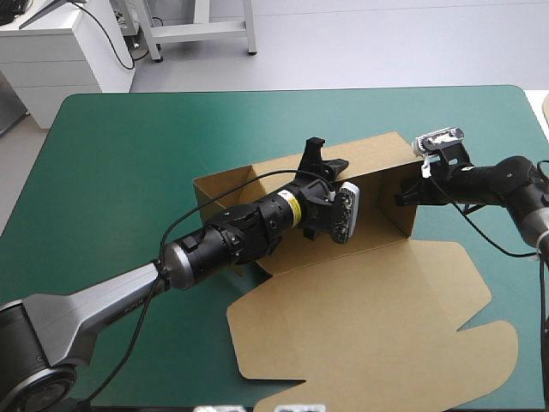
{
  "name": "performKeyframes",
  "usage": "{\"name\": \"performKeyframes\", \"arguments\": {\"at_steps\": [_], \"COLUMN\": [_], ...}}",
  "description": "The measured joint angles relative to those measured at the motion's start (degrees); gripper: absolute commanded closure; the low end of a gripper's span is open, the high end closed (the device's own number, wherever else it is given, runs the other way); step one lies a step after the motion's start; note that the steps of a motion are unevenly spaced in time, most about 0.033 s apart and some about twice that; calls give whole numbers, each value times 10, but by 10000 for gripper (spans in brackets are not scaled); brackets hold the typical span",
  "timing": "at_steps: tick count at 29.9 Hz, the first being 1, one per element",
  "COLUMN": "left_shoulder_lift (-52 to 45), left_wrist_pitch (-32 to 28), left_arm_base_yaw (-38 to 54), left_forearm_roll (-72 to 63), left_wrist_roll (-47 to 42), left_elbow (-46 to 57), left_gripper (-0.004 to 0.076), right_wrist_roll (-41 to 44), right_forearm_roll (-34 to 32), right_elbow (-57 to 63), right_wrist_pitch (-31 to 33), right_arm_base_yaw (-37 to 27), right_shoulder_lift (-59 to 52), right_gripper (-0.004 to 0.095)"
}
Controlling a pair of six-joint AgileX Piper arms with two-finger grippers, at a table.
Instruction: Fold the box
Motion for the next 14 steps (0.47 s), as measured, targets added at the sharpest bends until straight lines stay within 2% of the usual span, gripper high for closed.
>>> {"name": "performKeyframes", "arguments": {"at_steps": [4,6,8,10,11,14], "left_shoulder_lift": [-7,-15,-28,-45,-53,-84], "left_wrist_pitch": [-39,-43,-43,-36,-31,3], "left_arm_base_yaw": [-16,-29,-44,-62,-67,-76], "left_forearm_roll": [2,2,2,2,2,2], "left_wrist_roll": [-43,-60,-77,-107,-121,-163], "left_elbow": [0,0,1,2,2,2], "left_gripper": [435,484,573,703,726,723], "right_wrist_roll": [19,32,42,54,57,69], "right_forearm_roll": [-14,-20,-24,-27,-28,-30], "right_elbow": [-1,-1,-1,-1,-1,-1], "right_wrist_pitch": [-5,-9,-12,-15,-15,-17], "right_arm_base_yaw": [3,3,3,3,3,3], "right_shoulder_lift": [0,0,-1,-1,-1,-1], "right_gripper": [907,907,908,907,907,906]}}
